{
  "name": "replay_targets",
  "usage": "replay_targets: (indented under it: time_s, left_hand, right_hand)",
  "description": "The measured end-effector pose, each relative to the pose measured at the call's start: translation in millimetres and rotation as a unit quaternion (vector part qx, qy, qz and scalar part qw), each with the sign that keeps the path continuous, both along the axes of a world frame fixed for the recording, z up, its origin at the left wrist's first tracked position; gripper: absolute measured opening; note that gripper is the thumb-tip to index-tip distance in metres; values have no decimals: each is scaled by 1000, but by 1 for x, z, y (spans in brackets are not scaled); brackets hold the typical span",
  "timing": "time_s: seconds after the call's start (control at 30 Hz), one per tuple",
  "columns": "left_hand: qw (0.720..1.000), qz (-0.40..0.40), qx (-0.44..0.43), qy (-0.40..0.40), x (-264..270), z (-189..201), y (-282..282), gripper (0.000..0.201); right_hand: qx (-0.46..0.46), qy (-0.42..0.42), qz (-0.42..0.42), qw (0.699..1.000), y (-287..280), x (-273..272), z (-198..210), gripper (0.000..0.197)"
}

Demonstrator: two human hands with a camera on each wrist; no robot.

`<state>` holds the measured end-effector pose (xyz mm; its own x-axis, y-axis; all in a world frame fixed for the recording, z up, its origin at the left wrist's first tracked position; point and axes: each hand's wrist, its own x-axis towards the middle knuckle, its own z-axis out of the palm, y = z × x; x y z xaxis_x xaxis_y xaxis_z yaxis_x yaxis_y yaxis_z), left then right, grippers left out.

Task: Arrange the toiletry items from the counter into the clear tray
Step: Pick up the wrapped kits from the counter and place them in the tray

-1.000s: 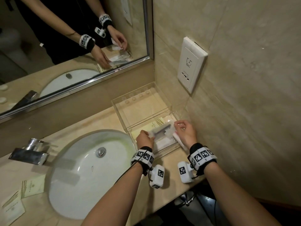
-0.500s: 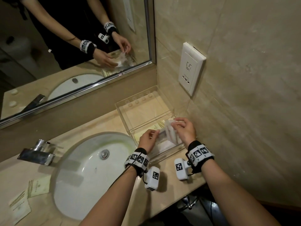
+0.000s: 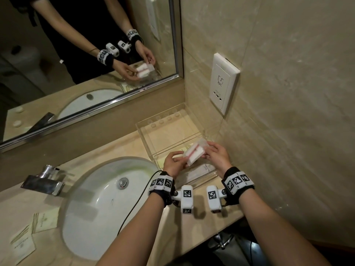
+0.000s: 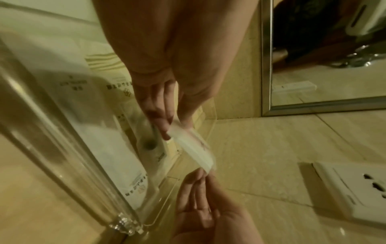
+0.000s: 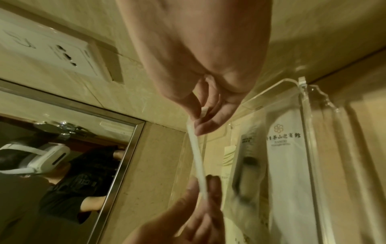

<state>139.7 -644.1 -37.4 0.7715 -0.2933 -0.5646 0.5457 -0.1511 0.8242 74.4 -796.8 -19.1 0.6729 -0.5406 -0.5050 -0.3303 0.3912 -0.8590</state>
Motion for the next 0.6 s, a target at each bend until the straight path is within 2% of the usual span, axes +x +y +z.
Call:
replay_targets:
  time_s: [0.2,0.27,0.33,0.4,0.47,0.53,0.6]
  left_hand:
    - [994,7,17,-103,9,10,-1,33]
    - [992,14,33,-120,11,10,-1,29]
    - [985,18,94,-141,12,7,2,22]
    - [972,-18,163,-170,10,1,6,19]
    - [954,-78,206,-201,4,-3,10,23]
    - [937,-122,223,-240,0,-4,11,25]
    - [908,-180,232,-300,-3,-8,10,29]
  right_hand:
    - [-127,63,70,987,-5,6,-2,41]
    - [-149,75,61,984,-7,11,-5,34]
    - [-168,97,53,980,-10,16,-11,25]
    - [-180,135,76,971,-9,17,-17,26]
    - [-192,175,109,959,-9,18,-26,36]
    - [-232,214,134,939,-8,17,-28,43]
    - [-285,234,158,916,-6,15,-26,42]
